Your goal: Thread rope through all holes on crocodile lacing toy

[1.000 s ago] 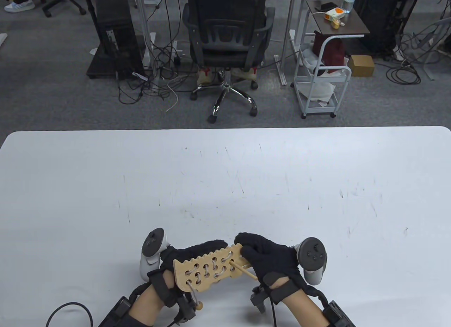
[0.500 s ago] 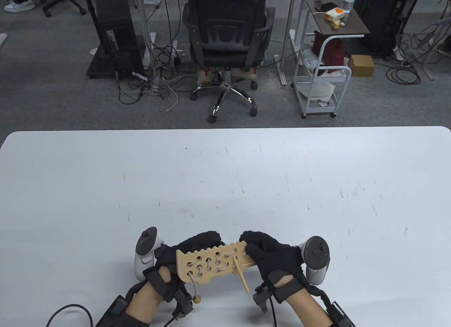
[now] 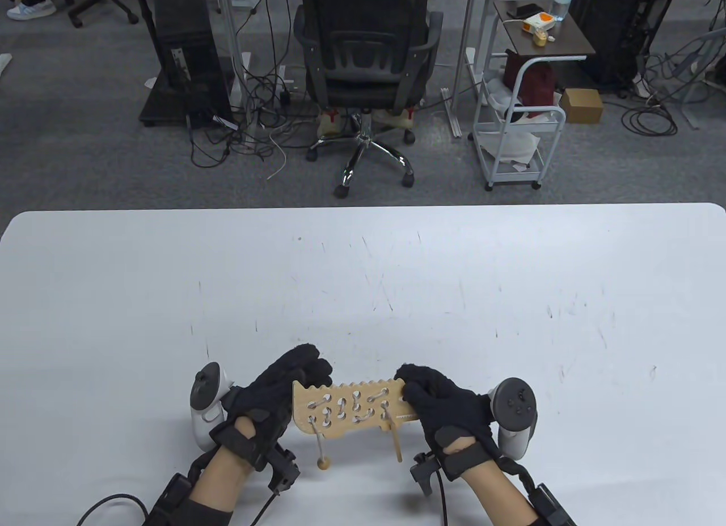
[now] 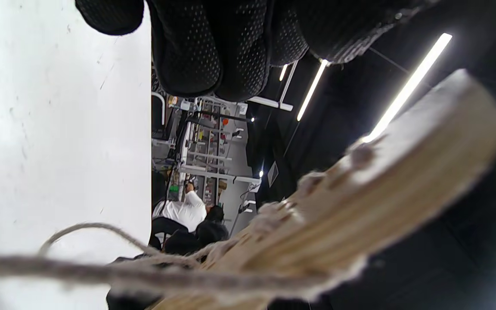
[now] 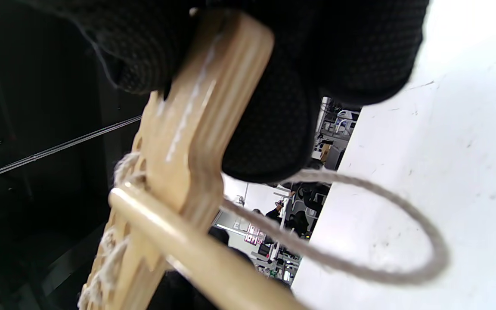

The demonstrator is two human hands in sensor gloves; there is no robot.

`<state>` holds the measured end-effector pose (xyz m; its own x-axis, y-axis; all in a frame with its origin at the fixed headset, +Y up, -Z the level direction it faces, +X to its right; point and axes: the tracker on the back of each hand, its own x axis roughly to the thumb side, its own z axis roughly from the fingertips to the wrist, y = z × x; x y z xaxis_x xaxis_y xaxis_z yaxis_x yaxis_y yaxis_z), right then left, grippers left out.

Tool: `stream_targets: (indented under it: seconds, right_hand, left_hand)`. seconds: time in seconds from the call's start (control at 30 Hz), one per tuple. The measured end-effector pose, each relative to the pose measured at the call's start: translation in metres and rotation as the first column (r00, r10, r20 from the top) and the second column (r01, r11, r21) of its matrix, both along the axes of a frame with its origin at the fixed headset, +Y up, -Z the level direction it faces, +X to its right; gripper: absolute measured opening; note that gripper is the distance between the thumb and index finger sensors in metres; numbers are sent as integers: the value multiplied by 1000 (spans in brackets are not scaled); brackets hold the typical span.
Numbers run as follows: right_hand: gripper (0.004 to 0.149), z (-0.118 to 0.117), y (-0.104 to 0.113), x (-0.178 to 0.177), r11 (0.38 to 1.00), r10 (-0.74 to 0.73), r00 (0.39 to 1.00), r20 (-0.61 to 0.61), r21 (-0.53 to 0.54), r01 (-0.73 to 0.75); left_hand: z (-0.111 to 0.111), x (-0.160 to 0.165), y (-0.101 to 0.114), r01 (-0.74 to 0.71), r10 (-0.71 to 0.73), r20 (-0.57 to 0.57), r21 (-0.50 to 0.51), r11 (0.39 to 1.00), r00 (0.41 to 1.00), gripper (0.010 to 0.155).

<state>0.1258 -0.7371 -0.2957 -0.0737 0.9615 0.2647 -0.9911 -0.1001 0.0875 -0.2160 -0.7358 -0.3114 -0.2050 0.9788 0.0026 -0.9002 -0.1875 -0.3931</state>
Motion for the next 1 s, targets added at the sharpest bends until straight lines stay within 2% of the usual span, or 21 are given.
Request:
stream_targets:
  seconds: [0.2, 0.47, 0.7, 1.0]
  right_hand:
    - [44, 1, 0, 4, 998, 47, 997, 61, -38, -45]
    - [44, 1, 0, 7, 990, 113, 986, 123, -94, -102]
    - [45, 2, -3, 8, 983, 128, 981, 143, -151, -106]
    - [47, 3, -6, 9, 974, 78, 986, 150, -222, -43]
  left_hand:
    - [3, -13, 11, 56, -47, -128, 69, 996, 991, 60]
    - [12, -13, 30, 259, -212, -234, 193, 946, 949, 62]
    - [21, 4, 40, 513, -422, -312, 323, 796, 851, 60]
    - [34, 25, 46, 669, -551, -380, 413, 617, 743, 61]
